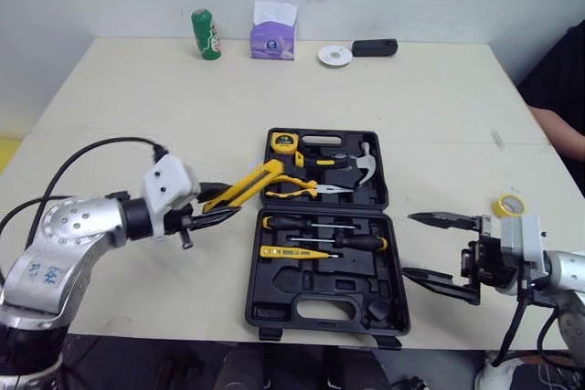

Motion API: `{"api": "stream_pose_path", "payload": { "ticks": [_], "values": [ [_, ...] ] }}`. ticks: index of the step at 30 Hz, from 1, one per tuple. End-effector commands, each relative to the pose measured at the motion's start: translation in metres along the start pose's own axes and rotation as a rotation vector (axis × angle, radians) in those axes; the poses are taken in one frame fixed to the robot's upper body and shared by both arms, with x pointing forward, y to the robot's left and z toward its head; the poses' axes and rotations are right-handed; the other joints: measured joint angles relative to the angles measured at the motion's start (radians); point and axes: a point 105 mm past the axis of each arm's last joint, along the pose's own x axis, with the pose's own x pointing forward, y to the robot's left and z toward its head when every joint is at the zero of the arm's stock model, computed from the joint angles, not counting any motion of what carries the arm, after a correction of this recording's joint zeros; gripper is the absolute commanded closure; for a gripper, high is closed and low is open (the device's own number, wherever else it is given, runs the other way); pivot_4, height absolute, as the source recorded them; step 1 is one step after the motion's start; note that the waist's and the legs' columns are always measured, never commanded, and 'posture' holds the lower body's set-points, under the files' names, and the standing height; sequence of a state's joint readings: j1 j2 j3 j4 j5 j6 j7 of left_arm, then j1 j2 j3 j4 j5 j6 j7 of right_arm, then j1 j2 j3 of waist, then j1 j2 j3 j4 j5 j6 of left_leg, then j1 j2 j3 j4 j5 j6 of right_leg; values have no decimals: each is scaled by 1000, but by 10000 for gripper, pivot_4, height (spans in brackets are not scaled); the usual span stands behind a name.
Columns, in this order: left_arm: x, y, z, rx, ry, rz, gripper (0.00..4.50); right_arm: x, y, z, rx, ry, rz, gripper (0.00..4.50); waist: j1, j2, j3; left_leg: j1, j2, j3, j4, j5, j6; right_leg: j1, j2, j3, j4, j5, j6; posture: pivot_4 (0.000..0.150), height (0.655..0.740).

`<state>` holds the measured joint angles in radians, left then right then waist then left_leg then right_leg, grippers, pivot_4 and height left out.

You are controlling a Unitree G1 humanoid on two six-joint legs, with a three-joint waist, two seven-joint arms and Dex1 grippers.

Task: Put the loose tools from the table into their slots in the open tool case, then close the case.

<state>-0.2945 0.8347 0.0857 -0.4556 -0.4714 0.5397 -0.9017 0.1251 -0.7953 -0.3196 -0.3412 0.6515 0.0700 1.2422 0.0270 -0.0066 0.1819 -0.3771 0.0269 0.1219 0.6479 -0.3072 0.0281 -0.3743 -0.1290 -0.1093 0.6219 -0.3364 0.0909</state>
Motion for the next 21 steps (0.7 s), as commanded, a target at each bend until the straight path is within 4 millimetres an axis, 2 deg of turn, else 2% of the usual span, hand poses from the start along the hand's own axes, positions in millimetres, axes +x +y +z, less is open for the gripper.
{"api": "stream_pose_path", "payload": {
  "ticks": [1,5,8,14,17,21],
  "values": [
    [16,-22,18,13,-62,-205,32411,-1,2,18,-43,7,-17,0,-2,0,0,0,0,0,0,0,0,0,0,0,0,0,0,1500,7400],
    [33,-48,37,-55,-124,-411,32411,-5,6,22,-33,36,-62,0,-3,-1,1,-1,1,1,1,0,0,0,4,0,0,0,0,1500,7400],
    [41,-66,36,-27,-80,-529,32411,-11,9,22,-30,64,-82,0,-3,-2,1,-1,1,1,3,1,1,1,4,0,1,0,1,1500,7400],
    [60,-79,25,39,17,-625,32412,-24,25,21,-7,104,-113,0,1,-3,2,0,1,1,4,1,1,1,5,1,2,1,2,1500,7400],
    [70,-80,19,-9,64,-609,32412,-29,34,22,16,114,-133,0,2,-3,2,-1,1,1,3,1,1,1,5,2,1,1,2,1500,7400],
    [71,-88,9,-41,135,-620,32412,-32,45,22,37,122,-161,0,-3,-3,2,0,1,1,4,1,1,1,6,2,1,1,2,1500,7400]
  ]
}}
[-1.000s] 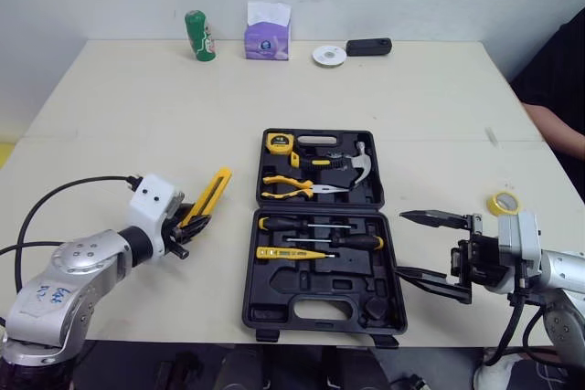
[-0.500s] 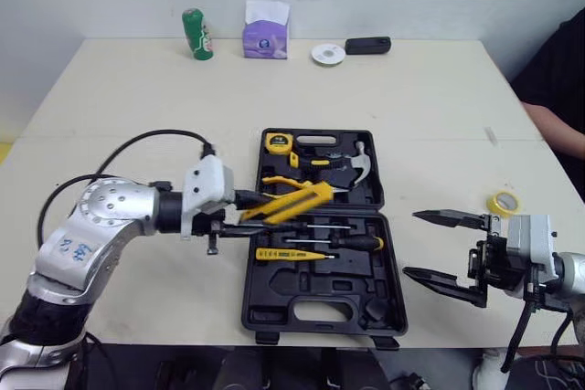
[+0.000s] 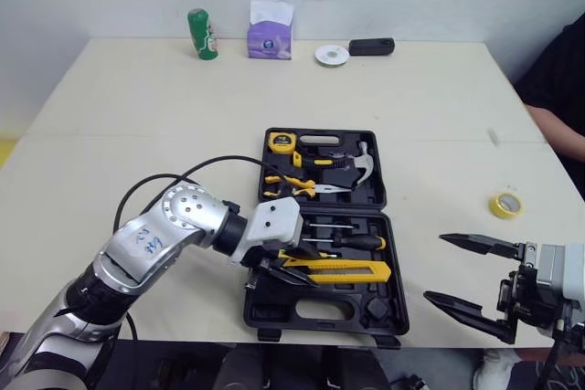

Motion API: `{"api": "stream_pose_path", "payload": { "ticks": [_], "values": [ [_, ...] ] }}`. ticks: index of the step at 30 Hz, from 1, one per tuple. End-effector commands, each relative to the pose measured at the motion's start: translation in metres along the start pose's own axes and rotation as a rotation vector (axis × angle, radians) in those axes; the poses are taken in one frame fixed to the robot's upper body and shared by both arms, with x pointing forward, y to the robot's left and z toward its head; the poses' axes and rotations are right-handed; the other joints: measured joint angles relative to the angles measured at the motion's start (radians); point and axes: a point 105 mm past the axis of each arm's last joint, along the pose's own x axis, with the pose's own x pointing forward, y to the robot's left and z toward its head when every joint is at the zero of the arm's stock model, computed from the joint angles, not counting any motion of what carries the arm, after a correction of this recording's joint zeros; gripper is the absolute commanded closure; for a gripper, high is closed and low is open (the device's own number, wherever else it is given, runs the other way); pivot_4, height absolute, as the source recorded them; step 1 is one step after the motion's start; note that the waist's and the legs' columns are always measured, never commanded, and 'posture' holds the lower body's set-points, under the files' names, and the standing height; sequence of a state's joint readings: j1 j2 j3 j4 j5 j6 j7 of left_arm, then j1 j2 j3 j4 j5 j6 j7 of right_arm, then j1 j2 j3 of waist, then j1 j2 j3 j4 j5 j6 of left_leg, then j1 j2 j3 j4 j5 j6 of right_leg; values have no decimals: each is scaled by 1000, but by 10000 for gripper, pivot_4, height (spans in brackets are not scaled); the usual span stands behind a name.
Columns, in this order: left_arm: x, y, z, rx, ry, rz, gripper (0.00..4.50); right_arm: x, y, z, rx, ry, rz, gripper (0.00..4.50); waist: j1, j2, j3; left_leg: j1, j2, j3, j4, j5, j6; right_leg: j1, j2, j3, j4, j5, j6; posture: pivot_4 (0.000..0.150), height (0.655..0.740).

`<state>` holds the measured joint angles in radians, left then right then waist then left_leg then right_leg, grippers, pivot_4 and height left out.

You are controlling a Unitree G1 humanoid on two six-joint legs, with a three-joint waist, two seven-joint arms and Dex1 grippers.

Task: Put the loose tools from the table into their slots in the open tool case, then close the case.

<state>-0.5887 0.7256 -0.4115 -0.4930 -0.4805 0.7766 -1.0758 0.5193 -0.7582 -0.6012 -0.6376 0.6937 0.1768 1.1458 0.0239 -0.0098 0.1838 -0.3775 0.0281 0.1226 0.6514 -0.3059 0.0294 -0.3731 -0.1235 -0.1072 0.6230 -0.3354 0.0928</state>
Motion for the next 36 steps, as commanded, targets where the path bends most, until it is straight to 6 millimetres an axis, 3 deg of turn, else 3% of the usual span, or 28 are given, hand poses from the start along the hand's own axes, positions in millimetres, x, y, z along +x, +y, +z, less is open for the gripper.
{"api": "stream_pose_path", "payload": {
  "ticks": [1,8,15,20,36],
  "values": [
    [4,-2,-4,-15,59,10,32412,-4,7,10,-27,-15,-20,0,0,0,0,0,0,0,0,0,0,0,0,0,0,0,0,1500,7400],
    [17,-3,-13,-32,121,22,32412,-8,16,7,-12,-2,-31,0,3,0,0,0,0,-1,0,0,0,0,0,1,1,0,0,1500,7400],
    [18,12,-25,1,152,125,32412,-12,16,2,-10,4,-47,0,2,0,0,0,0,-1,0,0,0,0,0,1,1,0,-1,1500,7400],
    [18,4,-33,9,202,109,32412,-10,14,1,-19,-10,-26,0,2,0,0,0,0,-1,0,0,0,0,-1,0,1,0,-1,1500,7400],
    [18,6,-36,-11,233,171,32412,0,2,-1,-38,-19,14,0,2,0,0,1,0,-1,0,0,0,0,-1,0,2,-1,-1,1500,7400]
  ]
}}
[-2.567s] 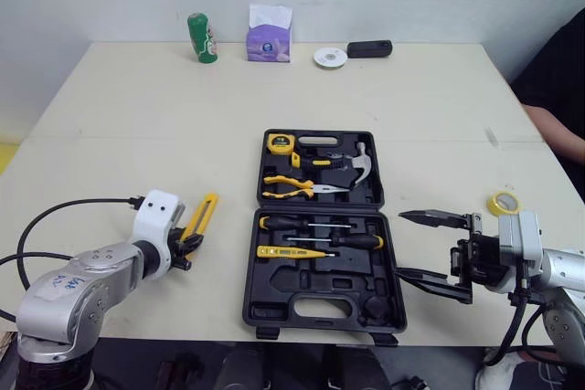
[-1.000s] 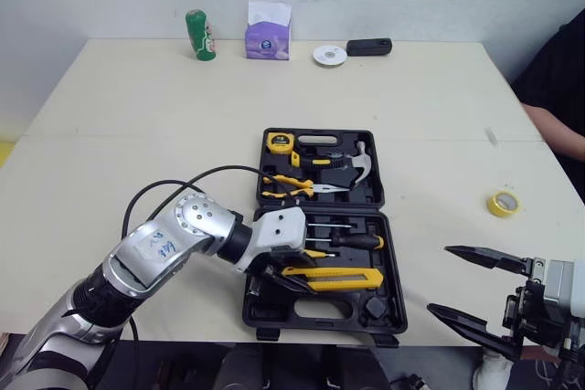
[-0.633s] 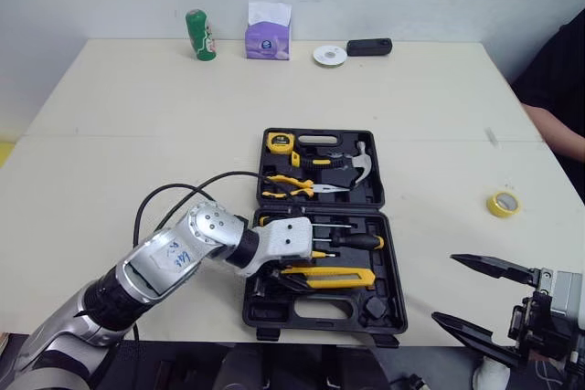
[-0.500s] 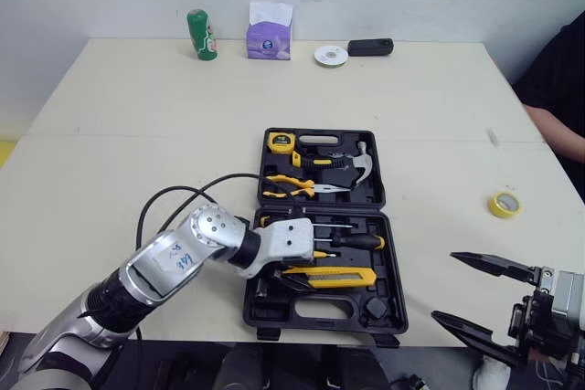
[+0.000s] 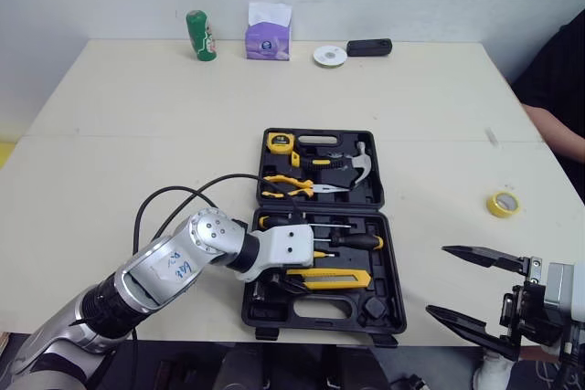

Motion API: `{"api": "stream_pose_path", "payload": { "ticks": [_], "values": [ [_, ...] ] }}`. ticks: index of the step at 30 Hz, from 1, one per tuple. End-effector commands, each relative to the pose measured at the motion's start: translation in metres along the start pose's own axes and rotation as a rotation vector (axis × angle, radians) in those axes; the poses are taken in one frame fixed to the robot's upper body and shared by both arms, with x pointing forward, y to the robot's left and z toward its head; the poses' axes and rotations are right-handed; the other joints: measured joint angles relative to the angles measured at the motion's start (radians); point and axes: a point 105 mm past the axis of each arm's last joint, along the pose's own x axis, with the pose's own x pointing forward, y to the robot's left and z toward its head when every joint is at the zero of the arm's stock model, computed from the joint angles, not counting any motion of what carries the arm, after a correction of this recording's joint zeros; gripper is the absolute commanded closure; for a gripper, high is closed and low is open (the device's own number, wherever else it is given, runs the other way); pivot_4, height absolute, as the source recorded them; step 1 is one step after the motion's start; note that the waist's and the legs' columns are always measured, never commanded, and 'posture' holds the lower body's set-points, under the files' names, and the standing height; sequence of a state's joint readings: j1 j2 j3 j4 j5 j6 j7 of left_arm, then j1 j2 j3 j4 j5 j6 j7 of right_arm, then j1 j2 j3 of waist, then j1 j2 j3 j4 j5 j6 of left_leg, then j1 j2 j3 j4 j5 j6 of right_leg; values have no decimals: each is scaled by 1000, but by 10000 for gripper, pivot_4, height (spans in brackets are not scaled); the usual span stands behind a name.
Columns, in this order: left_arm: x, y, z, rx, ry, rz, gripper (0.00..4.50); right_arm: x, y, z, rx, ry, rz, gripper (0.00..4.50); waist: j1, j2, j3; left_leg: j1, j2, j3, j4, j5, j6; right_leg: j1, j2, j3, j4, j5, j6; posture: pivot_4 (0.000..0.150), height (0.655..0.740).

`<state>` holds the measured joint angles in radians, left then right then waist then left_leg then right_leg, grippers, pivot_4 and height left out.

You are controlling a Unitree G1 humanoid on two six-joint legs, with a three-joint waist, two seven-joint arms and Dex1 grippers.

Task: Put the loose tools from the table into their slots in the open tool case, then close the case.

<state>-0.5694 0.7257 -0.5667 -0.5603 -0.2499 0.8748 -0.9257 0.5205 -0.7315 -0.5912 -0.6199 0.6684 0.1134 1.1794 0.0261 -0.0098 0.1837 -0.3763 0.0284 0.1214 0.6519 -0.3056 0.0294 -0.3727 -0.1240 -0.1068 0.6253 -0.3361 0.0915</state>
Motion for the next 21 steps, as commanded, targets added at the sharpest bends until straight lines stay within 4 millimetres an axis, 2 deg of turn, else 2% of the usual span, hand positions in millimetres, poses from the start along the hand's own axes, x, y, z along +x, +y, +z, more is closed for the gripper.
{"api": "stream_pose_path", "payload": {
  "ticks": [1,6,7,10,16,21],
  "values": [
    [1,0,0,-2,-14,10,27412,2,-1,1,-3,-1,5,0,0,0,0,0,0,0,0,0,0,0,0,0,0,0,0,1500,7400],
    [0,2,10,50,-74,5,5196,4,-3,0,4,-1,11,0,0,0,0,0,0,0,1,0,0,0,0,0,0,0,0,1500,7400],
    [-2,-1,12,61,-95,-20,2444,5,-4,0,2,-1,11,0,0,0,0,0,0,0,1,0,0,0,0,0,0,0,0,1500,7400],
    [-7,-2,21,77,-160,-49,2444,5,-7,0,-4,1,10,0,-1,0,0,0,0,0,1,0,0,0,0,0,0,0,0,1500,7400],
    [-12,4,26,145,-226,-34,2444,5,-10,-2,-7,5,0,0,0,0,0,0,0,0,2,0,0,1,0,0,1,0,0,1500,7400],
    [-15,9,33,164,-373,-15,2444,5,-9,-2,1,8,-7,0,0,0,0,0,0,0,2,0,0,1,0,-1,0,0,0,1500,7400]
  ]
}}
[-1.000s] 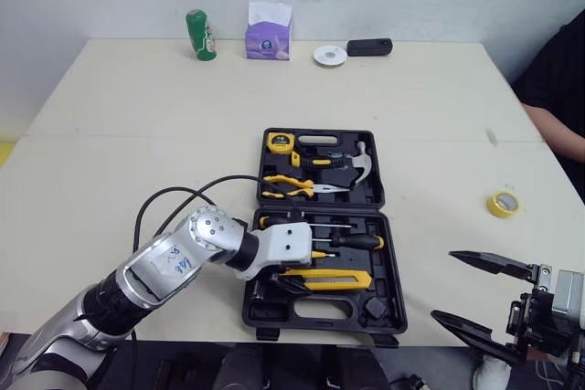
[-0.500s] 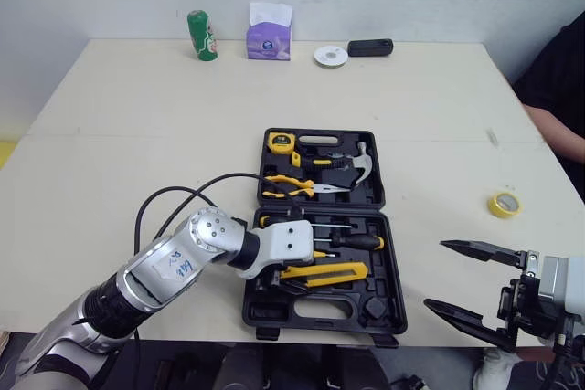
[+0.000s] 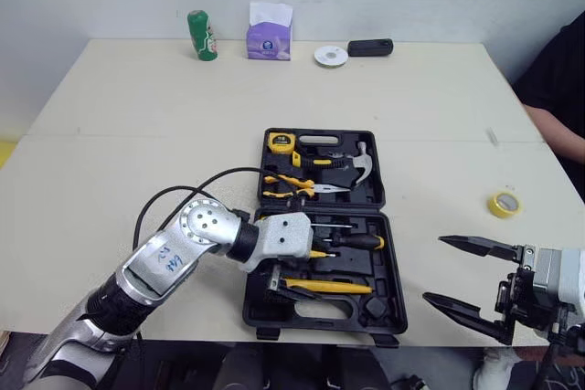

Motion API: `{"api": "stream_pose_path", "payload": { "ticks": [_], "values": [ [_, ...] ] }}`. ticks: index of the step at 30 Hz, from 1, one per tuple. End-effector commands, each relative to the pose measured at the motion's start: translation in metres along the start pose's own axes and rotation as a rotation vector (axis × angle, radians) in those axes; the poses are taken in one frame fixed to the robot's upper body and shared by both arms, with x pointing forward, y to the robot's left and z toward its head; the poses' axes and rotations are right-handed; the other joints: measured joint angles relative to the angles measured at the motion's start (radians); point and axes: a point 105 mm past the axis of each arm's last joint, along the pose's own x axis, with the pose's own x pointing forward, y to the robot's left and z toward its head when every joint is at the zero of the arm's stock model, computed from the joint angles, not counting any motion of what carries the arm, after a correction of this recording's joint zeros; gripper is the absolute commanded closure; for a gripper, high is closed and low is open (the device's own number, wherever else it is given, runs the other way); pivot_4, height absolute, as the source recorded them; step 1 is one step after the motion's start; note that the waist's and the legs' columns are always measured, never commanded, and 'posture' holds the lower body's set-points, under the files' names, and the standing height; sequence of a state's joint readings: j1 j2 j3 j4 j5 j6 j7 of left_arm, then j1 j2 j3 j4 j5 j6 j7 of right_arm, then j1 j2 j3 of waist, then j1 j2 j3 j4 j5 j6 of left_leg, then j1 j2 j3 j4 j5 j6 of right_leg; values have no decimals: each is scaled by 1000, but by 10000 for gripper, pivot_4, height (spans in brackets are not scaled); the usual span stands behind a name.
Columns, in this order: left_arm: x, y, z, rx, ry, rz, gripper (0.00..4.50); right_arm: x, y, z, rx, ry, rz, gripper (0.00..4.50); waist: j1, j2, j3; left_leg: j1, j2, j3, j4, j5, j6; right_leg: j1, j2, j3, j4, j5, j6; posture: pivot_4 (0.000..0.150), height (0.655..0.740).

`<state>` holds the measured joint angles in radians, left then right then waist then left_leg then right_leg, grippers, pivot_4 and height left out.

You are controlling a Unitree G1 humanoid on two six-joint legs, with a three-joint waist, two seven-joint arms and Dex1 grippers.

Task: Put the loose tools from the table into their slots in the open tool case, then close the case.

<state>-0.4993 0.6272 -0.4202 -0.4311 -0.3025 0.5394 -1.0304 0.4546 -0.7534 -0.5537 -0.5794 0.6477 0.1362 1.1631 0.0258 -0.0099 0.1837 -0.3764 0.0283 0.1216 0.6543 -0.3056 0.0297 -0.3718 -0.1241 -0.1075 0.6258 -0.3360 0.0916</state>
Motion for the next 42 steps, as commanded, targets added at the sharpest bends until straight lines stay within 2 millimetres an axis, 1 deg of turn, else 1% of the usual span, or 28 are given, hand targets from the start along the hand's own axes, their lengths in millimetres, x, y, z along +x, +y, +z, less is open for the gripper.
{"api": "stream_pose_path", "payload": {
  "ticks": [1,3,4,5,7,10,12,13,16,17,24,33,38,42],
  "values": [
    [-3,1,9,47,-96,-1,2444,-1,1,1,1,2,-2,0,0,0,0,0,0,0,1,0,0,0,0,0,0,0,0,1500,7400],
    [-3,-1,11,71,-125,-25,2444,-3,3,1,7,10,-3,0,0,0,0,0,0,0,1,0,0,0,0,0,1,0,0,1500,7400],
    [-3,-3,12,75,-144,-40,7967,-4,3,1,9,13,-4,0,0,0,0,0,0,0,1,0,0,0,0,0,1,0,0,1500,7400],
    [-2,-6,13,81,-171,-62,11201,-5,4,1,12,17,-5,0,0,0,0,0,0,0,1,0,0,0,0,0,1,0,0,1500,7400],
    [-2,-15,12,80,-197,-109,19811,-6,5,0,17,22,-5,0,0,0,0,0,0,0,1,0,0,1,0,0,1,0,0,1500,7400],
    [2,-29,4,113,-186,-184,34262,-7,7,0,25,25,-6,0,-1,0,0,0,0,0,1,0,0,1,0,0,1,0,0,1500,7400],
    [7,-35,-4,134,-149,-209,43544,-7,9,0,31,26,-5,0,-1,0,0,0,0,0,1,0,0,1,0,0,1,0,0,1500,7400],
    [8,-36,-7,143,-129,-211,44435,-7,10,0,34,26,-4,0,-1,0,0,1,0,0,1,0,0,1,0,0,1,0,0,1500,7400],
    [11,-34,-16,153,-46,-207,44435,-7,14,0,45,29,1,0,-1,0,0,1,0,0,1,-1,1,1,0,0,0,0,0,1500,7400],
    [11,-35,-16,179,-39,-220,44435,-8,15,0,49,30,2,0,0,0,0,1,0,0,1,-1,1,1,0,0,0,0,0,1500,7400],
    [14,-27,-10,180,-50,-202,44435,-8,17,-1,57,30,4,0,0,0,0,1,0,0,2,-1,2,1,-1,0,0,0,0,1500,7400],
    [14,-20,-28,168,21,-167,44435,-6,21,-2,64,22,4,0,-1,0,0,1,0,0,2,-1,2,1,-1,-1,1,0,0,1500,7400],
    [18,-20,-28,171,8,-161,44435,-6,21,-3,63,20,3,0,-1,0,0,1,0,0,2,-1,2,2,-1,-1,1,0,0,1500,7400],
    [16,-14,-27,180,5,-130,44435,-8,22,-4,64,20,2,0,0,0,0,1,0,0,2,-1,2,2,-1,-1,1,0,0,1500,7400]
  ]
}}
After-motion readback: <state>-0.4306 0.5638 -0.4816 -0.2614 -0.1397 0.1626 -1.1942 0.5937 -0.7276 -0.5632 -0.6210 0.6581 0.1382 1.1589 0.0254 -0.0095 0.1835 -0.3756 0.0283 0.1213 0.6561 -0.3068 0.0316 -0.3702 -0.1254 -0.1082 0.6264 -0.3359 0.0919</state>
